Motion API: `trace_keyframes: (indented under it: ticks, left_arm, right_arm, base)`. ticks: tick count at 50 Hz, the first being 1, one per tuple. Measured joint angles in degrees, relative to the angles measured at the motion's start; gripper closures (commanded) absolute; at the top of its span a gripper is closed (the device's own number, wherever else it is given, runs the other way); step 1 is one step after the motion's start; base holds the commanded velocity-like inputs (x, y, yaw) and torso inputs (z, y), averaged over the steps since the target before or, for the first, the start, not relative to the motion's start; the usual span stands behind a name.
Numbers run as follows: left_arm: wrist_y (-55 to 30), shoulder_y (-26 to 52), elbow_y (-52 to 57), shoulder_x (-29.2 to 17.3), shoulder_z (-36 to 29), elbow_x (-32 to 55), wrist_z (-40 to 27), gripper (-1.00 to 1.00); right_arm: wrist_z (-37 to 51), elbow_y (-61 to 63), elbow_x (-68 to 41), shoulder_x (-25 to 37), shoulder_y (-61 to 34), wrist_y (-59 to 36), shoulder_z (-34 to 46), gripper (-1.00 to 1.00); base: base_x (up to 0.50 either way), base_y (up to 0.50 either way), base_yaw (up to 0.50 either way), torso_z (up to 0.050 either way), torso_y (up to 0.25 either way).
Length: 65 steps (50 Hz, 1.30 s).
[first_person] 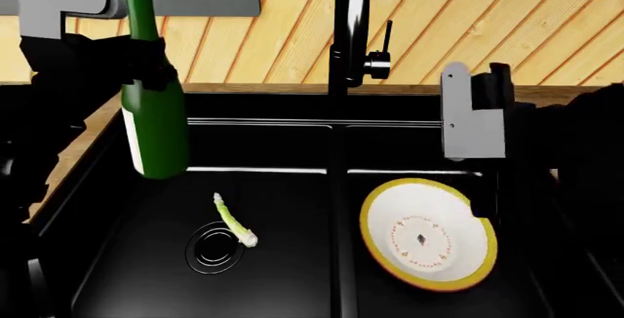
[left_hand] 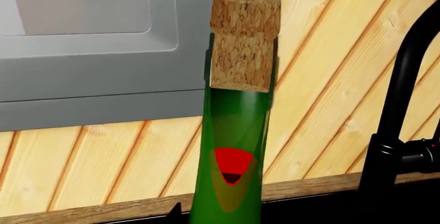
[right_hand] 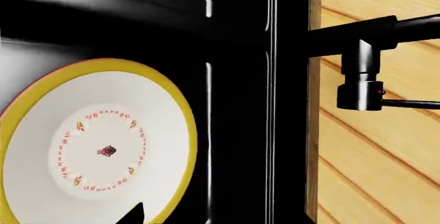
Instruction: Pick the bowl and bottle and place them in the sink. Then turn on the water.
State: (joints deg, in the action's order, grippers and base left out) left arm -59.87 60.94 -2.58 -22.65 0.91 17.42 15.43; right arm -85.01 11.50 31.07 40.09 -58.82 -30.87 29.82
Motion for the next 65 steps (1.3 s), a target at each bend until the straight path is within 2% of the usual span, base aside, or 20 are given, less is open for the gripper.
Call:
trace_keyframes:
  ticks: [16, 27, 65]
  left_arm:
    - [4.1, -1.13, -3.22, 0.28, -1.72, -1.84, -0.64, 1.0]
    - [8.09, -1.81, -7.01, 0.83, -3.13, -3.6, -1.38, 1.0]
    - [33.08, 4.95, -40.07, 6.55, -4.34, -10.69, -11.81, 1.0]
  right_arm:
    - [8.55, -3.25, -2.43, -11.96, -3.11, -15.79, -9.35, -1.0]
    - [13.73, -5.8, -2.61, -17.04, -4.61, -21.39, -13.5, -1.0]
    - [18.4, -5.43, -3.02, -18.55, -4.53, -28.21, -18.64, -1.0]
  base:
    - [0.0, 0.0, 0.0, 0.001, 0.001]
    - [0.0, 0.0, 0.0, 0.0, 0.001]
    - [0.0, 0.0, 0.0, 0.0, 0.001]
